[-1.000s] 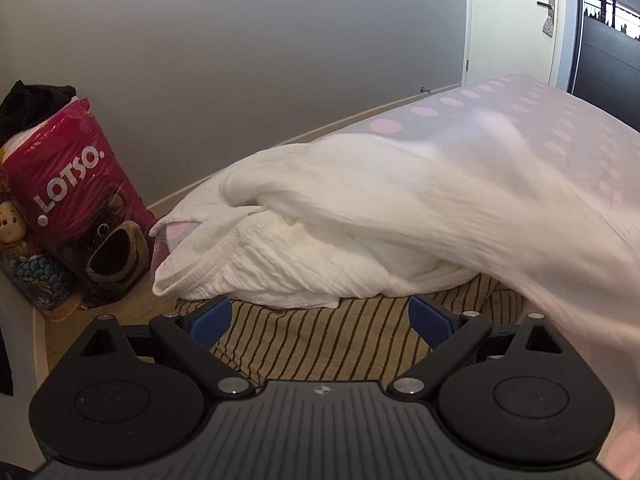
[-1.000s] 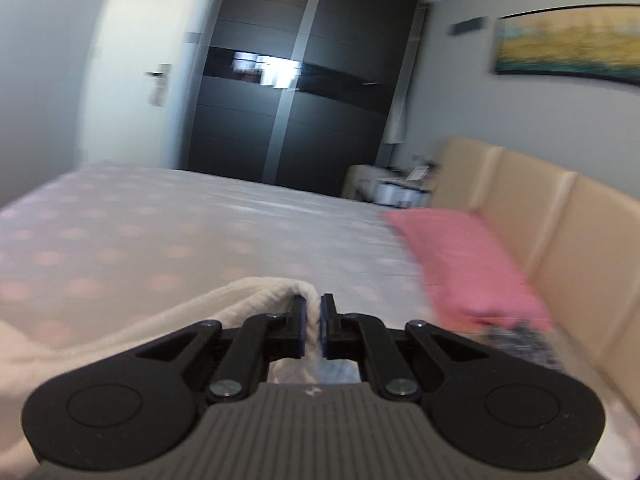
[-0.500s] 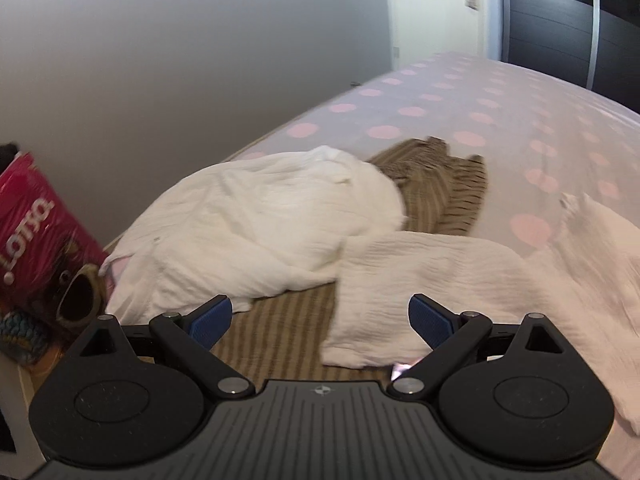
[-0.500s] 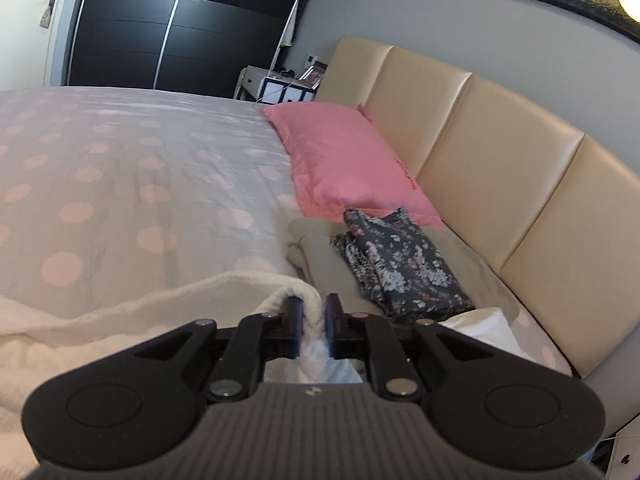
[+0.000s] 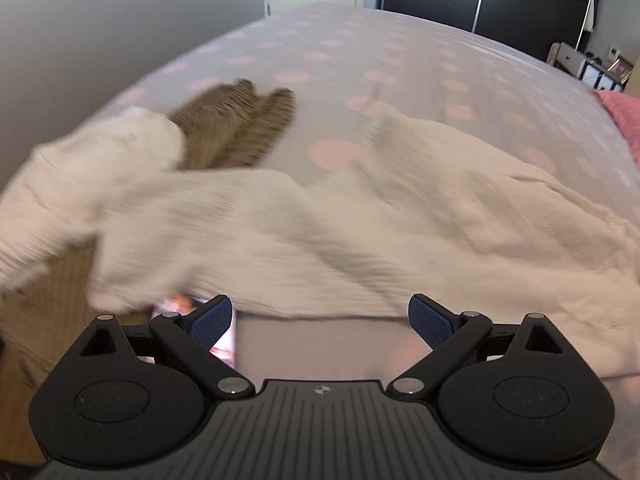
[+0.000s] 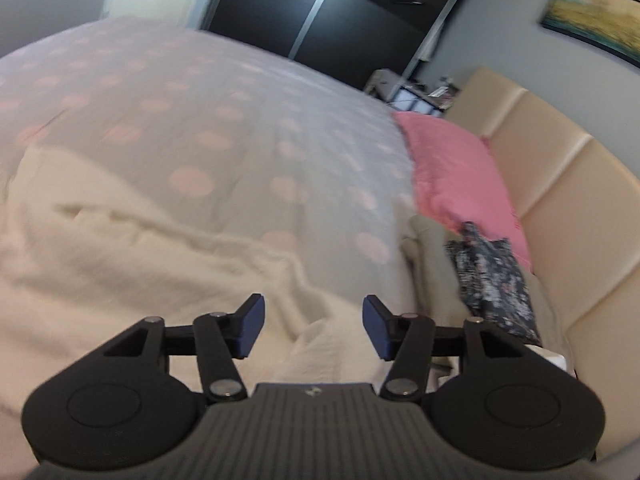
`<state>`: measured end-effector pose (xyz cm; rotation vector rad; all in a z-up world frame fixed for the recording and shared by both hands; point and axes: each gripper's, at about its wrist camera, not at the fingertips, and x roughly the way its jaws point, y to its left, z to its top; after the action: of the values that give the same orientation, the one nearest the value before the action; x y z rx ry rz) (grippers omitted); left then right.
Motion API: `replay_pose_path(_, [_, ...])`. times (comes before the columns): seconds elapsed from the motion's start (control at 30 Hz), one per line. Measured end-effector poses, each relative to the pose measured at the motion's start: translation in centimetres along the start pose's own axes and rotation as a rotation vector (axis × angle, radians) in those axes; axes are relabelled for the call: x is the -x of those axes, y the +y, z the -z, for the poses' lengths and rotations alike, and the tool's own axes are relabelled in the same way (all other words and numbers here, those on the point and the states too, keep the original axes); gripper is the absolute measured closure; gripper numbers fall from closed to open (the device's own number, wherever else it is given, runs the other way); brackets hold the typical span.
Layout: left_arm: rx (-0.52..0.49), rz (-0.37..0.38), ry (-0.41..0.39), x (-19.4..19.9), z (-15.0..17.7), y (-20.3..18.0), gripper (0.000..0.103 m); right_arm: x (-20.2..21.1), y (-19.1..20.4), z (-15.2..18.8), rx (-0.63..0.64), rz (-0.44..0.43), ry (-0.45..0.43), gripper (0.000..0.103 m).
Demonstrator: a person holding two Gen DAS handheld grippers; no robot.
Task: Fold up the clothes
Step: 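Spread the white shirt flat on the bed with the right gripper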
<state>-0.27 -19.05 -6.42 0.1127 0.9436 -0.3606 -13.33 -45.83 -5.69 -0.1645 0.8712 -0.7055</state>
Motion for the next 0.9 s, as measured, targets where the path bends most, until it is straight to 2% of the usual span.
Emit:
replay_pose_path(0.1, [-0.006, 0.059, 0.066, -1.9, 0.8, -3.1, 0.009, -1.9, 0.7, 2.5, 0.022, -0.075, 0.068, 0.039])
replay_pose_path(0.23, [-0.039, 0.053, 0.109, -3.5, 1.8, -6.0, 0.009, -3.5, 1.8, 6.5, 0.066, -0.191, 0.162, 0.038])
replay_pose_path(0.33, [-0.033, 0.068, 0.158, -4.8, 2.0, -6.7, 0.01, -3.6, 3.1, 8.8, 0.131, -0.332, 0.182, 0.036])
replay_pose_path(0.43, [-0.024, 0.087, 0.197, -6.1, 2.0, -7.3, 0.01, -3.0, 4.8, 10.8, 0.226, -0.413, 0.163, 0.035])
replay_pose_path(0.57, [-0.041, 0.091, 0.201, -7.2, 1.8, -8.5, 0.011, -3.2, 6.2, 11.7, 0.314, -0.366, 0.082, 0.035])
replay_pose_path(0.63, [-0.054, 0.099, 0.191, -7.3, 1.9, -8.9, 0.016, -3.7, 6.2, 11.2, 0.316, -0.327, 0.049, 0.037])
replay_pose_path(0.67, [-0.062, 0.1, 0.183, -7.3, 1.9, -9.0, 0.021, -4.1, 6.3, 10.9, 0.309, -0.319, 0.044, 0.047])
replay_pose_path(0.7, [-0.077, 0.101, 0.169, -7.2, 1.9, -9.2, 0.024, -4.5, 6.3, 10.4, 0.295, -0.333, 0.05, 0.065])
replay_pose_path(0.77, [-0.106, 0.112, 0.149, -7.0, 1.7, -9.4, 0.042, -4.6, 6.4, 9.8, 0.285, -0.348, 0.06, 0.083])
replay_pose_path(0.8, [-0.121, 0.119, 0.141, -6.9, 1.7, -9.6, 0.048, -4.6, 6.5, 9.5, 0.282, -0.353, 0.064, 0.09])
replay_pose_path(0.87, [-0.143, 0.141, 0.135, -6.6, 1.6, -9.8, 0.072, -4.3, 6.6, 9.3, 0.28, -0.355, 0.063, 0.094])
replay_pose_path(0.9, [-0.151, 0.144, 0.137, -6.5, 1.5, -9.9, 0.074, -3.9, 6.4, 9.2, 0.275, -0.364, 0.064, 0.095])
